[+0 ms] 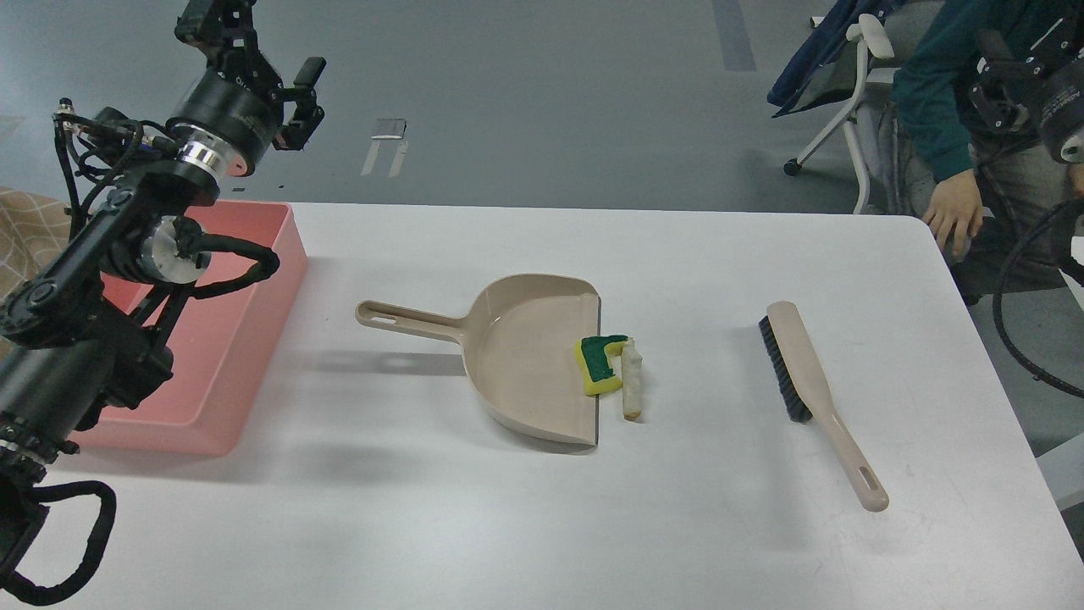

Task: Sweep and dump garbage into bin
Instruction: 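Lower the left arm from beside the pink bin toward the dustpan handle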

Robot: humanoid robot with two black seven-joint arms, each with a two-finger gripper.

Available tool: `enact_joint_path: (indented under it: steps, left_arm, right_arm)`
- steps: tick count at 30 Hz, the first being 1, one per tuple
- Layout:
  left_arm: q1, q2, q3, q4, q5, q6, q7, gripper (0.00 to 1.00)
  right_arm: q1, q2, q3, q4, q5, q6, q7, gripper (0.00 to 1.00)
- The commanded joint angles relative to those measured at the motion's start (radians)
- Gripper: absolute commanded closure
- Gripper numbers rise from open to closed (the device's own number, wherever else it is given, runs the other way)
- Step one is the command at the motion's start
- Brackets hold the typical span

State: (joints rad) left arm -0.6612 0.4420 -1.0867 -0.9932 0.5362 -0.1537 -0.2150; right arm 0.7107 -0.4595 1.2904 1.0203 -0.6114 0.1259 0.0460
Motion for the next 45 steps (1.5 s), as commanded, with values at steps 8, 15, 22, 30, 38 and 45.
enact_joint_path:
  steps: [8,15,22,30,38,45]
  left_arm:
    - [0.011,0.001,0.041,-0.03,0.013,0.023,-0.044,0.0]
    - [0.04,0.006,0.041,-0.087,0.013,0.033,-0.04,0.0]
    - [0.057,0.03,0.045,-0.143,0.019,0.036,-0.04,0.0]
    - [0.187,0.112,0.047,-0.313,0.148,0.086,-0.038,0.0]
    - [0.342,0.233,0.036,-0.482,0.312,0.154,-0.041,0.0]
    - [0.529,0.313,0.024,-0.636,0.525,0.217,-0.053,0.0]
  right_arm:
    - [0.004,0.058,-0.104,-0.002,-0.053,-0.003,0.002,0.0]
    - [0.029,0.097,-0.115,-0.034,-0.111,-0.012,-0.032,0.0]
    - [0.067,0.117,-0.118,-0.077,-0.14,-0.014,-0.051,0.0]
    - [0.056,0.116,-0.12,-0.074,-0.128,-0.012,-0.051,0.0]
    - [0.056,0.125,-0.118,-0.074,-0.12,-0.012,-0.051,0.0]
    - [0.055,0.124,-0.125,-0.085,-0.122,-0.012,-0.051,0.0]
